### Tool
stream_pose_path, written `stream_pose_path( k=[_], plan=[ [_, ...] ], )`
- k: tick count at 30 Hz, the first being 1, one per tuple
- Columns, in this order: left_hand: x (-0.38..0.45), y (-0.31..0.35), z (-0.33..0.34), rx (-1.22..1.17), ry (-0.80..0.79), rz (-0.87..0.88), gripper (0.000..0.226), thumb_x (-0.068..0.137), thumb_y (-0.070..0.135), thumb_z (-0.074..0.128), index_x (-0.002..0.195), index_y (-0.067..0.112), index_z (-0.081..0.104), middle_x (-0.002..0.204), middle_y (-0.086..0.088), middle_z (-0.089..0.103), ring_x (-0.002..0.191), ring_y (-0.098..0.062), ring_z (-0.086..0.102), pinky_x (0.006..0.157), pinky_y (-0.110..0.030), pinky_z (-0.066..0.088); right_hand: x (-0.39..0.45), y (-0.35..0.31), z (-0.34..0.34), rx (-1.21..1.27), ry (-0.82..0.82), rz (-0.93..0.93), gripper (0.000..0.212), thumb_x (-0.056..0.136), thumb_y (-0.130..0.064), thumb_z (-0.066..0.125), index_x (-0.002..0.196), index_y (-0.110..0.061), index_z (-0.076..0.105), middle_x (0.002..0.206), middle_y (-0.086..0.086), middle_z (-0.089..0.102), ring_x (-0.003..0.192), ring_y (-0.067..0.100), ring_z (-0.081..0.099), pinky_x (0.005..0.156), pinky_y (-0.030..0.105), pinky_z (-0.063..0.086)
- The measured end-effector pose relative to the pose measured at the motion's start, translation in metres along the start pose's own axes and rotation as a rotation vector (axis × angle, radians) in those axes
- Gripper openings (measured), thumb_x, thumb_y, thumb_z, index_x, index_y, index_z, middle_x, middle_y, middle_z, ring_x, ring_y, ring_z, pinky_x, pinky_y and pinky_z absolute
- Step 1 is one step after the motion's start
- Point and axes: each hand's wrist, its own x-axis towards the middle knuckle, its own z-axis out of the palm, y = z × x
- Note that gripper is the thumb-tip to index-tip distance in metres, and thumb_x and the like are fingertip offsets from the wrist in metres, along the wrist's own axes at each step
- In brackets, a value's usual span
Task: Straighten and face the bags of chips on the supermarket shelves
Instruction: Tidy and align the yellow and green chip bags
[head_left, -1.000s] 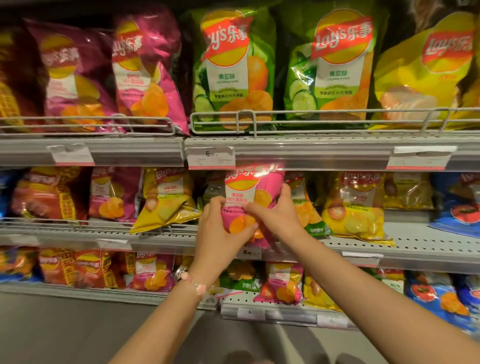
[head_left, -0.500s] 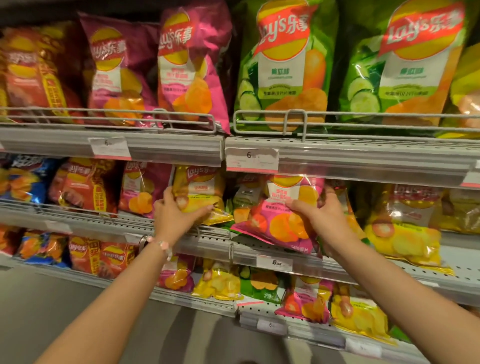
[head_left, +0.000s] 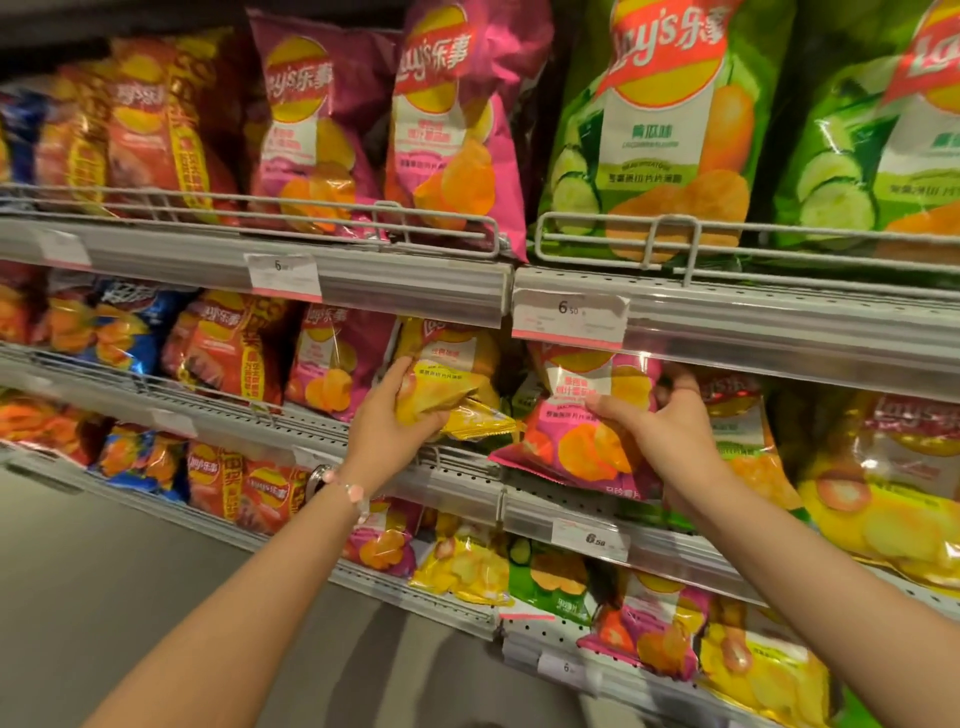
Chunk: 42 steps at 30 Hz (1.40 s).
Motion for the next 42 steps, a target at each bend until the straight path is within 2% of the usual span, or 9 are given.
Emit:
stream_pose_path(
  k=[11, 15, 19, 22, 25, 32, 36, 40, 42],
  plan=[
    [-0.039, -0.008, -0.07, -0.057, 0.07, 0.142, 0.079, 0.077, 0.025, 0.077, 0.142, 0.042, 0.036, 0.138, 0.008, 0.049, 0.125, -0.01, 0.048, 0.102, -0.044, 0.045, 0.007, 0.001, 0.043, -0.081, -0.065, 0.073, 0.055, 0.067, -0.021, 0.085, 0.109, -0.016, 0.05, 0.108, 0.008, 0.066, 0.096, 0.026, 0.065, 0.086, 0.045, 0.054],
    [-0.051, -0.015, -0.094, -0.036, 0.137, 0.122, 0.075, 0.071, 0.039, 0.075, 0.133, 0.056, 0.037, 0.129, 0.022, 0.052, 0.115, 0.008, 0.05, 0.089, -0.025, 0.048, 0.016, 0.005, 0.084, -0.146, -0.074, 0.064, 0.032, 0.071, -0.03, 0.081, 0.088, -0.021, 0.056, 0.104, 0.01, 0.068, 0.094, 0.027, 0.065, 0.089, 0.045, 0.052],
    [-0.062, -0.017, -0.107, -0.016, 0.169, 0.116, 0.073, 0.067, 0.043, 0.072, 0.131, 0.055, 0.039, 0.125, 0.028, 0.052, 0.11, 0.013, 0.05, 0.082, -0.015, 0.044, 0.026, 0.008, 0.122, -0.192, -0.045, 0.016, 0.061, 0.077, -0.034, 0.077, 0.122, -0.007, 0.046, 0.12, 0.015, 0.059, 0.108, 0.033, 0.057, 0.089, 0.034, 0.045],
    [-0.066, -0.021, -0.11, -0.017, 0.164, 0.117, 0.076, 0.07, 0.033, 0.076, 0.138, 0.038, 0.042, 0.132, 0.007, 0.056, 0.117, -0.011, 0.055, 0.092, -0.036, 0.05, 0.04, 0.01, 0.145, -0.234, -0.054, 0.041, 0.073, 0.081, -0.034, 0.073, 0.137, -0.005, 0.036, 0.133, 0.018, 0.052, 0.121, 0.034, 0.05, 0.093, 0.03, 0.04],
    [-0.069, -0.023, -0.113, -0.019, 0.15, 0.14, 0.08, 0.067, 0.039, 0.074, 0.14, 0.035, 0.042, 0.133, 0.006, 0.055, 0.12, -0.015, 0.054, 0.095, -0.046, 0.05, 0.05, 0.015, 0.161, -0.266, -0.103, 0.102, 0.08, 0.083, -0.034, 0.071, 0.144, -0.007, 0.027, 0.143, 0.017, 0.043, 0.129, 0.031, 0.044, 0.098, 0.027, 0.037],
    [-0.074, -0.017, -0.102, -0.051, 0.164, 0.146, 0.075, 0.066, 0.043, 0.073, 0.129, 0.061, 0.037, 0.124, 0.042, 0.047, 0.116, 0.013, 0.047, 0.087, -0.021, 0.044, 0.055, 0.022, 0.164, -0.342, -0.231, 0.16, 0.095, 0.076, -0.031, 0.078, 0.146, -0.004, 0.019, 0.147, 0.016, 0.035, 0.134, 0.031, 0.037, 0.11, 0.04, 0.033],
    [-0.077, -0.013, -0.086, -0.088, 0.129, 0.151, 0.075, 0.067, 0.042, 0.074, 0.131, 0.059, 0.039, 0.127, 0.039, 0.048, 0.119, 0.011, 0.046, 0.09, -0.022, 0.043, 0.049, 0.016, 0.155, -0.236, -0.298, 0.221, 0.098, 0.074, -0.029, 0.08, 0.146, -0.005, 0.017, 0.147, 0.015, 0.034, 0.134, 0.031, 0.037, 0.109, 0.041, 0.035],
    [-0.076, -0.001, -0.066, -0.138, 0.091, 0.161, 0.074, 0.068, 0.04, 0.075, 0.13, 0.059, 0.04, 0.13, 0.03, 0.05, 0.121, 0.007, 0.048, 0.089, -0.015, 0.043, 0.025, 0.003, 0.134, -0.108, -0.071, -0.012, 0.054, 0.09, -0.03, 0.063, 0.135, -0.008, 0.042, 0.125, 0.012, 0.057, 0.118, 0.031, 0.053, 0.096, 0.039, 0.044],
    [-0.076, 0.003, -0.054, -0.18, 0.074, 0.154, 0.073, 0.07, 0.035, 0.076, 0.13, 0.058, 0.041, 0.132, 0.026, 0.051, 0.123, 0.004, 0.048, 0.094, -0.018, 0.044, 0.004, -0.004, 0.116, 0.078, -0.135, -0.016, 0.05, 0.092, -0.04, 0.055, 0.135, -0.016, 0.044, 0.109, -0.006, 0.058, 0.111, 0.02, 0.055, 0.082, 0.028, 0.044]
  ],
)
